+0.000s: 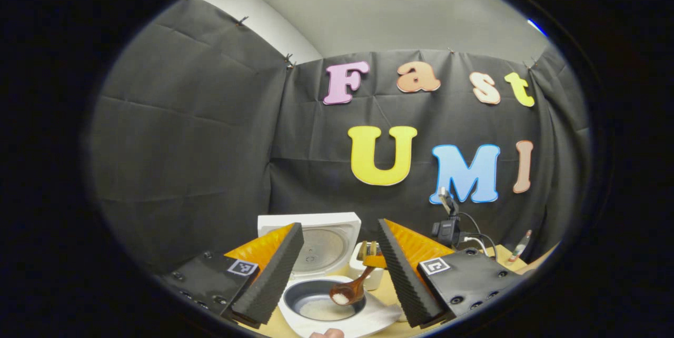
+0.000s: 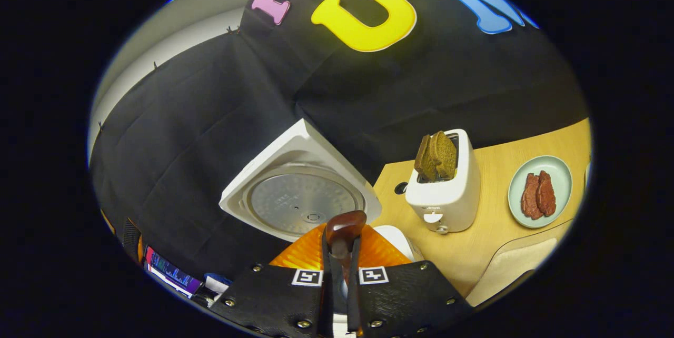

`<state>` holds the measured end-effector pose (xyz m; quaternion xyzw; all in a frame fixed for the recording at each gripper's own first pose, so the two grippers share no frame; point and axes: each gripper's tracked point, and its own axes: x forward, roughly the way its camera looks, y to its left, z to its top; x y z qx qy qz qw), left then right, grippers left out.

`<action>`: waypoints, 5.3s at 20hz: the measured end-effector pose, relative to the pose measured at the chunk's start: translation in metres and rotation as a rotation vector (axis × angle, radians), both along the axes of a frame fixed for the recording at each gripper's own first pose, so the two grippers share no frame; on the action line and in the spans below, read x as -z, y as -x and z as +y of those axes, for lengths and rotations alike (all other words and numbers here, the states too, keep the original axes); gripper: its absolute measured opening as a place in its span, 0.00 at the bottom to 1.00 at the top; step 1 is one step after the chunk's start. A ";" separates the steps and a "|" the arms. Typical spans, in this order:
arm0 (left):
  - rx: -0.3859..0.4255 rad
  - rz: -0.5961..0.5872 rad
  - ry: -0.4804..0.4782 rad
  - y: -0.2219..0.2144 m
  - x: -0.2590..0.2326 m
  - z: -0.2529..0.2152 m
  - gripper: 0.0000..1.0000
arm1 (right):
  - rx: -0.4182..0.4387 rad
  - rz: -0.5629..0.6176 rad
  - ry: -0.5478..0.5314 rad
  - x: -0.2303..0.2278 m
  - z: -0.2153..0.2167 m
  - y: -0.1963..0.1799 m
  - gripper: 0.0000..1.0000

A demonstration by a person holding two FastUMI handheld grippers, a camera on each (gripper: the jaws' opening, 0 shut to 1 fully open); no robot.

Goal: Close the left gripper, press the button to open the rice cooker; take a wooden spoon from the chopstick holder with the right hand, scoop a spoonful of rice and pour it into the rice cooker, then put the wooden spoon back into the chopstick holder.

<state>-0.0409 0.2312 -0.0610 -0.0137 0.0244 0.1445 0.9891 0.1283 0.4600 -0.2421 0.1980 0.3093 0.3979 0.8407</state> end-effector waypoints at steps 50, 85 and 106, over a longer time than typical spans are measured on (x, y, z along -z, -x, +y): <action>-0.155 -0.041 -0.073 0.063 -0.021 0.042 0.98 | -0.454 -0.725 0.489 -0.013 0.071 0.073 0.11; 0.152 -0.029 -0.008 -0.035 -0.005 -0.043 0.96 | 0.158 -0.214 -0.066 -0.134 -0.146 0.002 0.11; 0.353 -0.023 0.017 -0.098 0.008 -0.128 0.98 | 0.573 -0.245 0.055 -0.126 -0.370 -0.015 0.11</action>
